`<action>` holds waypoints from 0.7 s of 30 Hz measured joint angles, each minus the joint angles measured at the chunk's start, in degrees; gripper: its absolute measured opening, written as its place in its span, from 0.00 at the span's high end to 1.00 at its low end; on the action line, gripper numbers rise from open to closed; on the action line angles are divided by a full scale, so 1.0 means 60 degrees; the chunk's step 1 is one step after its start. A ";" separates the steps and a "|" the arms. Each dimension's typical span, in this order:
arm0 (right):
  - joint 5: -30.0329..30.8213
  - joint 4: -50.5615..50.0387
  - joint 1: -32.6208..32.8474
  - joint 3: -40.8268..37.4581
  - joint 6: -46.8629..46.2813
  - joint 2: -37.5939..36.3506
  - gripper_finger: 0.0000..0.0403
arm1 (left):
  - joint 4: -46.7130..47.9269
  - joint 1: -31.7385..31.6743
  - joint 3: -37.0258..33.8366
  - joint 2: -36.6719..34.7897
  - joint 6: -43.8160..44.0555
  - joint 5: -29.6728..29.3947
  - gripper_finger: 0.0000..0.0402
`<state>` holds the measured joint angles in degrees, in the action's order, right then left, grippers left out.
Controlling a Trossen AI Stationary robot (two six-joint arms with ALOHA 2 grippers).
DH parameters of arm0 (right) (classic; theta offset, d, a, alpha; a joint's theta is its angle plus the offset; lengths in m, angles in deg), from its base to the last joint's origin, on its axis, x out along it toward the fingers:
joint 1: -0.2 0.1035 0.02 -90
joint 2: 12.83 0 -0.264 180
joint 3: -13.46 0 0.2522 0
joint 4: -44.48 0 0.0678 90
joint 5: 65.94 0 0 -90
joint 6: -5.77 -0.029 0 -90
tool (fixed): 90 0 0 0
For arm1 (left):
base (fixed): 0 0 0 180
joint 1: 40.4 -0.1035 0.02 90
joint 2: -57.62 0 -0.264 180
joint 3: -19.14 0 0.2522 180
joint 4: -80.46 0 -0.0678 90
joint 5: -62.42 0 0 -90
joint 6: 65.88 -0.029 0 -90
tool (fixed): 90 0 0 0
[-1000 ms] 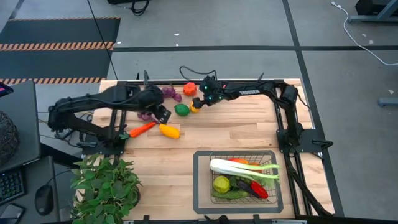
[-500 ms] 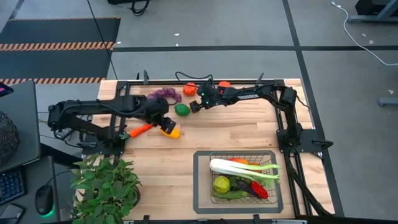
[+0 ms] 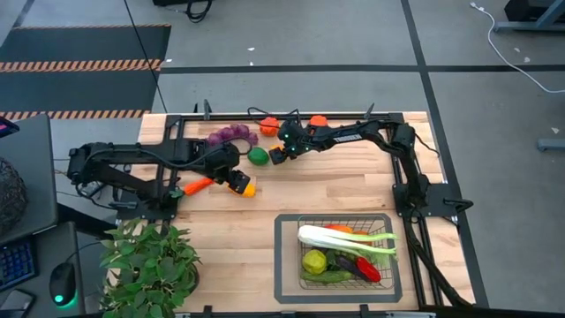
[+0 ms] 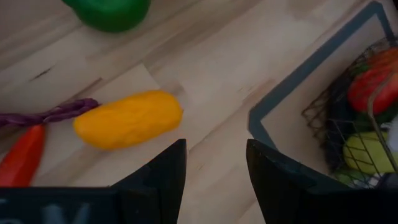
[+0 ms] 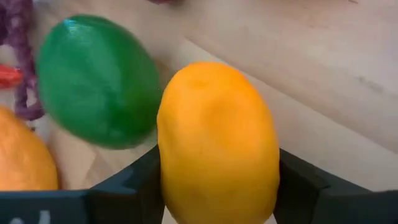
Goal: Build produce basket
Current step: Put the lemon into the wire basket
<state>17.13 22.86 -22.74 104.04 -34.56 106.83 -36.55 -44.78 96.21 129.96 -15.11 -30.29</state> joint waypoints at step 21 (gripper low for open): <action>-0.2750 -0.6366 0.1471 0.0004 0.0998 -0.5989 0.43 | -0.0188 -0.1213 0.0011 0.0484 -0.1914 0.0465 0.57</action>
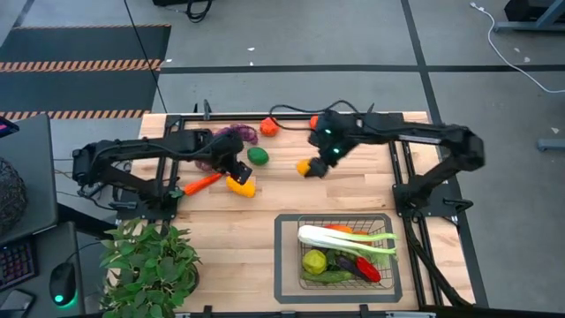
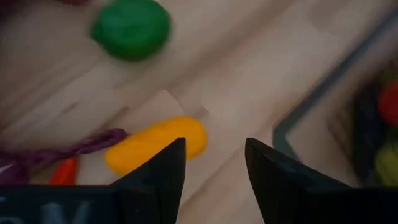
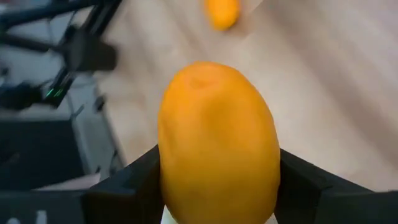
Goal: Build produce basket
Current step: Put the lemon into the wire basket
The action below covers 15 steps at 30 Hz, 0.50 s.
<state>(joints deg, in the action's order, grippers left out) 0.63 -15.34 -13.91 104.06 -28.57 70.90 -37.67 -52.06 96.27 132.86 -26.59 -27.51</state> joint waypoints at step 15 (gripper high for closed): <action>0.1353 -0.1296 0.4442 0.0007 -0.2097 -0.1637 0.43 | 0.2079 0.1100 0.0000 0.2072 -0.7524 -0.0026 0.49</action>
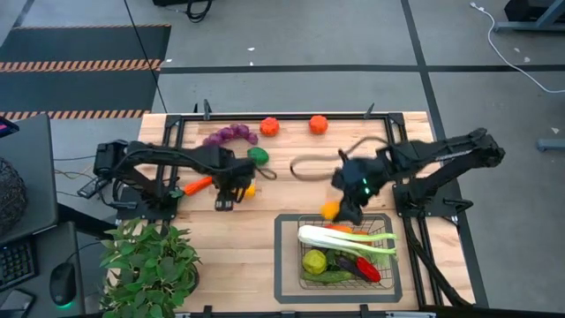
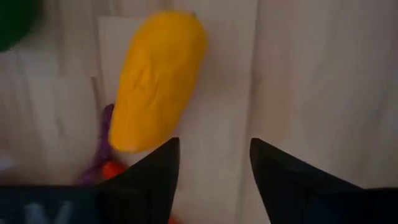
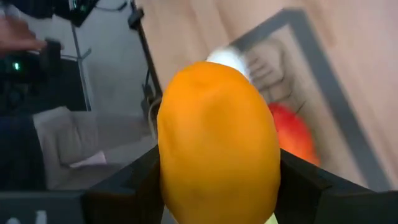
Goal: Build produce basket
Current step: Put the lemon into the wire basket
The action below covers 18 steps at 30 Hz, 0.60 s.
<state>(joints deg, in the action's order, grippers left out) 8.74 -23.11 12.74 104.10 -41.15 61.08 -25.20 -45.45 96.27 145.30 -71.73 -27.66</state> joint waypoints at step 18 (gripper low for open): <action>0.1830 0.0904 0.4035 0.0007 -0.5877 0.1835 0.42 | -0.0472 -0.0781 -0.0004 0.1603 -0.1491 -0.0991 0.28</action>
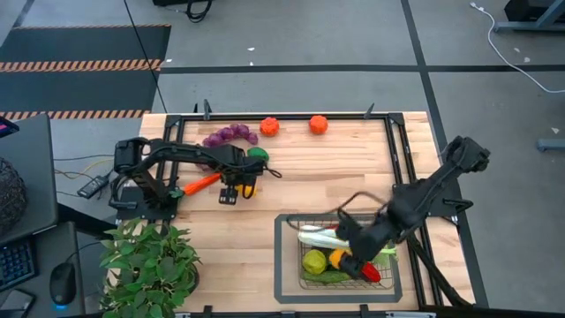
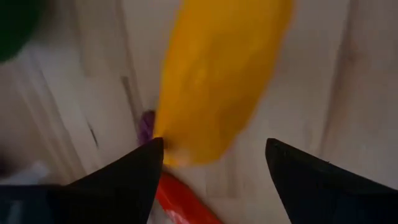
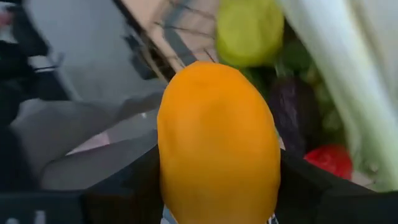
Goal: Build produce basket
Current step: Put the lemon into the wire basket, then put the yellow mango into the wire basket
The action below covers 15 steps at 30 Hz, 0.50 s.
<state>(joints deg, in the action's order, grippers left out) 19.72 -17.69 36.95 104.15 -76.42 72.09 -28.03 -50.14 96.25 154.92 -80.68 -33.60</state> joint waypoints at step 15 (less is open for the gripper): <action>0.0460 0.0253 0.0730 -0.0007 -0.3031 0.0988 0.11 | 0.0140 -0.0288 -0.0007 0.0973 -0.1472 0.0291 0.28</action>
<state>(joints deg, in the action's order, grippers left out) 22.48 -16.17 41.33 104.10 -94.61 78.02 -27.19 -51.87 96.21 160.75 -89.51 -31.85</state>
